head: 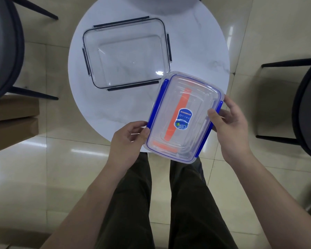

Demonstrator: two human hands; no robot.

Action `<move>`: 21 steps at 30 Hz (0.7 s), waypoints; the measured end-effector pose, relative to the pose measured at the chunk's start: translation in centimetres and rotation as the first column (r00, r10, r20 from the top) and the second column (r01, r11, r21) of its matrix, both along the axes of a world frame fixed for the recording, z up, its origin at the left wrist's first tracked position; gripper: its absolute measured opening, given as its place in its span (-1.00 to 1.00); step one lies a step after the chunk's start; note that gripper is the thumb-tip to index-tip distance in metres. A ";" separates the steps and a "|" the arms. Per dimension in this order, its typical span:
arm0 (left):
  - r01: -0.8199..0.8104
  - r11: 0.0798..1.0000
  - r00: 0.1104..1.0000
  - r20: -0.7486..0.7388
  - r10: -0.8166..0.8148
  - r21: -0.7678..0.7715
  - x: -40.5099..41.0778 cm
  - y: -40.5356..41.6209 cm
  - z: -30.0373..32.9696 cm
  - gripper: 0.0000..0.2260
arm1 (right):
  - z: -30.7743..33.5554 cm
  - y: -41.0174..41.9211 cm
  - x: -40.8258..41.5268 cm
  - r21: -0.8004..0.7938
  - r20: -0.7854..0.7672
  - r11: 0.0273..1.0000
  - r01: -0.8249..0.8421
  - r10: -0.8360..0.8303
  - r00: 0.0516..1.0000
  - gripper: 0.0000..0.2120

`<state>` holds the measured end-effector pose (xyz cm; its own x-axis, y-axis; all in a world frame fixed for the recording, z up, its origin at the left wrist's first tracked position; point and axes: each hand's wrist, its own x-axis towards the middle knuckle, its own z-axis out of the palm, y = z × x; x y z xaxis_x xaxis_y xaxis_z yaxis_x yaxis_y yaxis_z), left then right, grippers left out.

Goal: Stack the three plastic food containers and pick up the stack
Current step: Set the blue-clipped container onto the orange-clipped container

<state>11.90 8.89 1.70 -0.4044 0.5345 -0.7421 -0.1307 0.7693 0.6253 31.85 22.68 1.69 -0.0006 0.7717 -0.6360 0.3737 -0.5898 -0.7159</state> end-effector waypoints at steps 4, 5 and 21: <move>-0.117 0.993 0.993 -0.021 0.117 -0.016 0.1 -0.9 -0.2 -0.52 | 0.0 1.7 0.4 0.034 0.031 0.999 -0.023 0.022 0.999 -0.53; -0.151 0.988 0.989 -0.012 0.151 -0.025 0.3 -1.3 -0.4 -0.51 | 0.1 2.3 0.4 0.050 0.043 0.997 -0.057 0.054 0.998 -0.56; -0.287 0.939 0.817 0.464 0.344 -0.190 7.6 -3.8 -0.1 -0.29 | -2.2 11.0 -3.4 -0.136 0.162 0.771 -0.622 0.637 0.753 -0.55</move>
<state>19.48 5.08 1.62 -0.1121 0.3463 -0.9314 -0.6408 0.6912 0.3341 28.47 33.68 -0.52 -0.3461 0.5936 -0.7265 0.8003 -0.2174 -0.5588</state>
